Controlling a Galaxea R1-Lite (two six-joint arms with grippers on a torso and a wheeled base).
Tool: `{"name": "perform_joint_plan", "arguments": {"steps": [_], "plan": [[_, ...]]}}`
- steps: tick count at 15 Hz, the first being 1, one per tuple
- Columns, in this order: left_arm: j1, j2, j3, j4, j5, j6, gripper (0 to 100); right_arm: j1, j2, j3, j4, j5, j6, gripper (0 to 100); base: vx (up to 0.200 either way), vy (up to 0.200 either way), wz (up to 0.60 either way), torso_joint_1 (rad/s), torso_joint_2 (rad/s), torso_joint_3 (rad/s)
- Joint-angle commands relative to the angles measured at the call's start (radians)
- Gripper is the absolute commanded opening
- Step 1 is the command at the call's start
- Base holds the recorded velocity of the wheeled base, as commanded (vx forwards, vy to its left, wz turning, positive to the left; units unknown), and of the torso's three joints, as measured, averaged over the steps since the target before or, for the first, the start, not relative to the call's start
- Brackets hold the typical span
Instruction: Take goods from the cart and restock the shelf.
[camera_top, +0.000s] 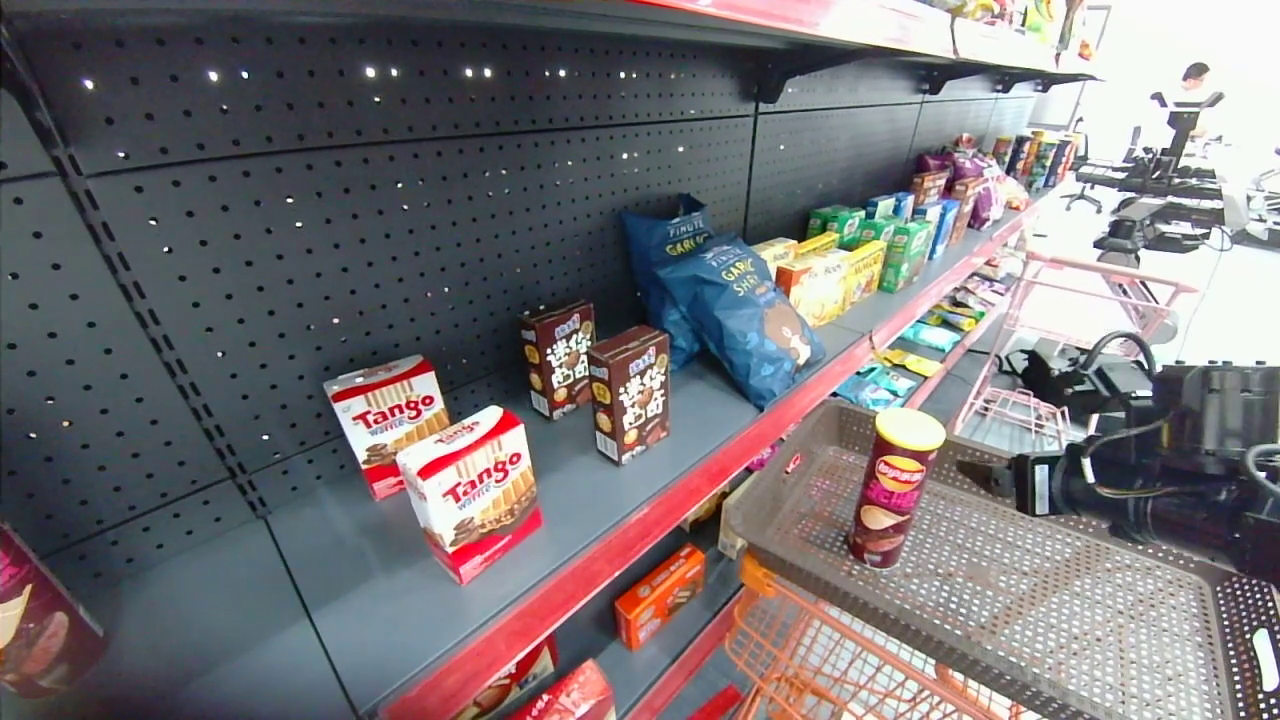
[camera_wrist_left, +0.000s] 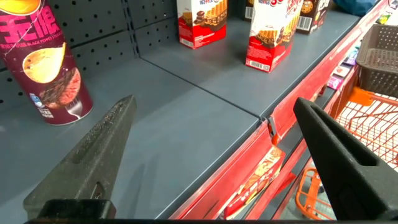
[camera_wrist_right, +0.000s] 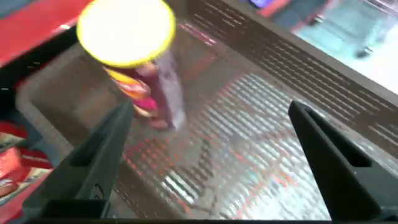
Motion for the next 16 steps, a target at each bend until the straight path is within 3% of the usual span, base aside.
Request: {"name": "perform_joint_plan", "arguments": {"steps": [1, 5, 16], "plan": [[0.000, 0.000, 0.000, 0.000, 0.000, 0.000, 100, 0.023, 0.106, 0.007, -0.047, 0.033, -0.005, 100, 0.000, 0.000, 0.00, 0.000, 0.00, 0.000], [0.000, 0.000, 0.000, 0.000, 0.000, 0.000, 100, 0.032, 0.212, 0.007, -0.214, 0.066, -0.010, 100, 0.000, 0.000, 0.00, 0.000, 0.00, 0.000], [0.000, 0.000, 0.000, 0.000, 0.000, 0.000, 100, 0.054, 0.477, -0.028, -0.501, 0.067, -0.039, 100, 0.000, 0.000, 0.00, 0.000, 0.00, 0.000]]}}
